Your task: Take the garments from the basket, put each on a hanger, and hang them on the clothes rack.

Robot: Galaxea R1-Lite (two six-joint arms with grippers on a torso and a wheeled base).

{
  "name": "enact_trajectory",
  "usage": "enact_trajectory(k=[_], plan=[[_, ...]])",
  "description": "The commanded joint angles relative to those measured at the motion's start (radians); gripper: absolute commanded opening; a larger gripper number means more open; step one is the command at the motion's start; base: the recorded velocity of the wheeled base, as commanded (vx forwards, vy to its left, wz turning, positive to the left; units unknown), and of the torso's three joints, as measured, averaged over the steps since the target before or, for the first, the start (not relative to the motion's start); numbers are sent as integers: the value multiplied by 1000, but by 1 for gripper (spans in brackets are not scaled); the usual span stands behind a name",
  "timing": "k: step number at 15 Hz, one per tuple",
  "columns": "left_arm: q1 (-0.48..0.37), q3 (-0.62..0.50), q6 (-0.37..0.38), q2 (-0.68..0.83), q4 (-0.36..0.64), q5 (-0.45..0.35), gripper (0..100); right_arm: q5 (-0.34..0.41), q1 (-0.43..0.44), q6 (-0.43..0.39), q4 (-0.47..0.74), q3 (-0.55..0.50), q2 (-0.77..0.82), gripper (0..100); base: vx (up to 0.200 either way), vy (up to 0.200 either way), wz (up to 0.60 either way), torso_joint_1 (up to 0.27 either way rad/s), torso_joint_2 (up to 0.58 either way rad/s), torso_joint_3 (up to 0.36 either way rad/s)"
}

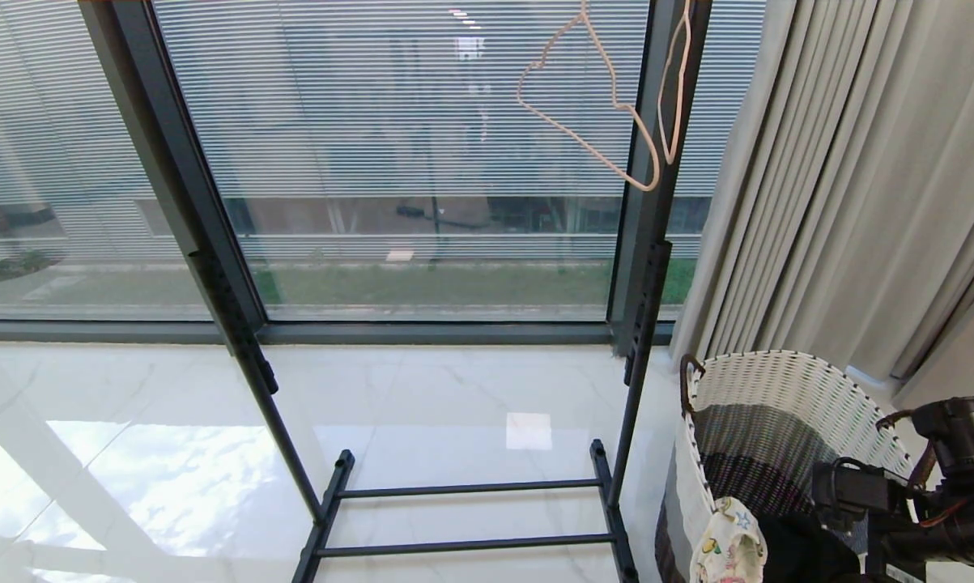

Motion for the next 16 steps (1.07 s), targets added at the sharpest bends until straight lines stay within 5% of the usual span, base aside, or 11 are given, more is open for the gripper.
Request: enact_trajectory(k=[1,3,4,7,11,16], plan=[[0,0,0,0,0,0,100,10,0,2,-2,2,13,100,0,0,0,0,0,0],[0,0,0,0,0,0,100,30,0,6,-2,0,13,100,0,0,0,0,0,0],[0,0,0,0,0,0,100,30,-1,6,-3,0,13,0,0,0,0,0,0,0],[0,0,0,0,0,0,100,28,-1,9,-2,2,-2,0,0,0,0,0,0,0],[0,0,-1,0,0,0,100,7,-9,72,60,17,-211,0,0,0,0,0,0,0],[0,0,-1,0,0,0,100,-18,-9,158,684,-235,-646,0,0,0,0,0,0,0]])
